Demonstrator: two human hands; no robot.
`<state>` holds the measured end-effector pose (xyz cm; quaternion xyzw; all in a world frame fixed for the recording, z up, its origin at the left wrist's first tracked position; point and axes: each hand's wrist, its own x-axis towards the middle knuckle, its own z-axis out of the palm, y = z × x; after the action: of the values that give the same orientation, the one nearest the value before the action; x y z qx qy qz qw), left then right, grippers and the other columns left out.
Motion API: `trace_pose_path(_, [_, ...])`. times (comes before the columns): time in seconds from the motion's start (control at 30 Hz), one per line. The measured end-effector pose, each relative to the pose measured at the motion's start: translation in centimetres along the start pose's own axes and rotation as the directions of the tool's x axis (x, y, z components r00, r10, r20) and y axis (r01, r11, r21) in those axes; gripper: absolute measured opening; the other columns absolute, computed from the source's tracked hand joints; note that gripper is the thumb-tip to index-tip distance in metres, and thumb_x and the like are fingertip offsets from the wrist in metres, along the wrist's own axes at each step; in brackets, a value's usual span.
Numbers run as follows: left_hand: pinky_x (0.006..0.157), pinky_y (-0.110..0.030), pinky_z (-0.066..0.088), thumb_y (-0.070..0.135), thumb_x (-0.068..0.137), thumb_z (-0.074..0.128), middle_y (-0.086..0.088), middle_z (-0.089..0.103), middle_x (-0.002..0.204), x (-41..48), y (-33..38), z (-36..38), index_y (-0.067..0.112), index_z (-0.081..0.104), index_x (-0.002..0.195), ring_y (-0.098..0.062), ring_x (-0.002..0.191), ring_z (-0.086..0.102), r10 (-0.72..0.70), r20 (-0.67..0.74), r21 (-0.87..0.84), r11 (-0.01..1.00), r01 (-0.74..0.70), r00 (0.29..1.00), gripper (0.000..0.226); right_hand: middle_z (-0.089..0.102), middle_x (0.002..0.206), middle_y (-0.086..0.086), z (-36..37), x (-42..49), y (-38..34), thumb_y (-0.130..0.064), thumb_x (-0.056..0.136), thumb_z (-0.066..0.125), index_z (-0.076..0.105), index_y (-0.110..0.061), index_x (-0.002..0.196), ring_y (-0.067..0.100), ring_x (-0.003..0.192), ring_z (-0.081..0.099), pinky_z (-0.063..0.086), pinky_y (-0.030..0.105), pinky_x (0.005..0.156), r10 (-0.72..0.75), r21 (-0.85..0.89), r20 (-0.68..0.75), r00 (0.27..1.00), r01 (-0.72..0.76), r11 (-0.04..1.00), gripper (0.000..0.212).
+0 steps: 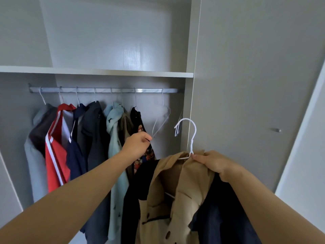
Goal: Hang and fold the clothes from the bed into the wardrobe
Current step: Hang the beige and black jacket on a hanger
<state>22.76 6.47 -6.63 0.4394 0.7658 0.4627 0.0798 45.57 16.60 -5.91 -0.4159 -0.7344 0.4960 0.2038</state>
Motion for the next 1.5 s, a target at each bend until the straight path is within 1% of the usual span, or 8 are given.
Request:
trace_pose_path(0.23, [0.060,-0.016,0.041,0.010,0.091,0.046,0.000,0.060,0.098,0.6,-0.6,2.7,0.026,0.060,0.090,-0.007,0.075,0.053,-0.066,-0.047,0.074,0.995,0.069,0.997,0.021,0.061,0.116,0.017,-0.7,1.5,2.6,-0.015,0.092,0.056,0.059,-0.001,0.116,0.027,0.098,0.057,0.047,0.031,0.078,0.153,0.258,-0.036,0.988,-0.139,0.956,0.028])
trace_pose_path(0.33, [0.068,-0.024,0.046,0.011,0.092,0.043,0.000,0.058,0.104,1.3,-0.8,3.2,0.027,0.059,0.091,-0.015,0.085,0.056,-0.082,-0.054,0.126,0.988,0.089,0.995,0.023,0.060,0.119,0.018,-0.5,2.5,3.3,-0.016,0.093,0.054,0.057,-0.001,0.120,0.031,0.106,0.056,0.045,0.036,0.092,0.197,0.290,-0.067,0.978,-0.169,0.942,0.031])
trace_pose_path(0.5, [0.084,-0.035,0.050,0.006,0.090,0.041,-0.004,0.061,0.112,4.3,-1.5,3.2,0.020,0.062,0.104,-0.021,0.097,0.058,-0.044,-0.023,0.241,0.969,0.048,0.999,0.030,0.061,0.104,0.015,0.2,5.2,2.3,-0.013,0.094,0.052,0.058,-0.001,0.113,0.020,0.074,0.054,0.044,0.029,0.069,0.204,0.389,-0.068,0.977,-0.162,0.907,0.023])
trace_pose_path(0.6, [0.085,-0.038,0.049,0.004,0.089,0.041,-0.008,0.058,0.118,6.8,-2.3,3.2,0.017,0.062,0.109,-0.025,0.102,0.056,0.012,0.005,0.339,0.941,-0.013,1.000,0.031,0.061,0.107,0.015,0.7,7.1,1.2,-0.015,0.093,0.053,0.058,-0.001,0.112,0.023,0.083,0.056,0.043,0.030,0.078,0.209,0.397,-0.067,0.976,-0.166,0.903,0.024])
trace_pose_path(0.83, [0.093,-0.038,0.040,0.010,0.091,0.043,-0.006,0.036,0.136,15.6,-5.7,3.1,0.021,0.054,0.122,-0.029,0.118,0.036,0.111,0.049,0.532,0.838,-0.121,0.993,0.034,0.064,0.109,0.014,3.6,12.8,-1.5,-0.022,0.091,0.058,0.060,-0.003,0.110,0.022,0.087,0.057,0.043,0.029,0.079,0.239,0.387,0.002,0.971,-0.221,0.895,0.027])
trace_pose_path(1.1, [0.107,-0.041,0.025,0.039,0.094,0.044,-0.003,-0.010,0.157,22.1,-9.2,2.6,0.027,0.046,0.131,-0.032,0.138,0.010,-0.010,0.220,0.767,0.620,-0.167,0.975,0.039,0.069,0.100,0.014,7.9,19.2,-3.8,-0.020,0.090,0.060,0.064,-0.003,0.107,0.023,0.089,0.065,0.051,0.032,0.086,0.141,0.355,0.075,0.987,-0.159,0.921,0.024])
trace_pose_path(1.27, [0.077,-0.033,0.045,0.025,0.095,0.047,-0.015,0.036,0.140,24.8,-11.5,-0.2,0.005,0.060,0.105,-0.027,0.102,0.053,-0.047,0.108,0.720,0.692,-0.045,0.993,0.026,0.071,0.093,0.011,11.7,22.9,-5.4,-0.020,0.089,0.062,0.066,-0.006,0.096,0.024,0.090,0.067,0.052,0.034,0.089,0.126,0.393,0.169,0.978,-0.184,0.901,0.016])
trace_pose_path(1.5, [0.064,-0.029,0.045,0.006,0.089,0.044,-0.009,0.062,0.112,27.6,-14.9,-3.5,0.017,0.047,0.129,-0.023,0.094,0.060,0.001,0.163,0.687,0.718,-0.114,0.987,0.041,0.070,0.100,0.013,17.0,26.8,-7.3,-0.018,0.088,0.062,0.063,-0.005,0.107,0.026,0.093,0.066,0.054,0.033,0.083,0.110,0.387,0.253,0.961,-0.205,0.899,0.023])
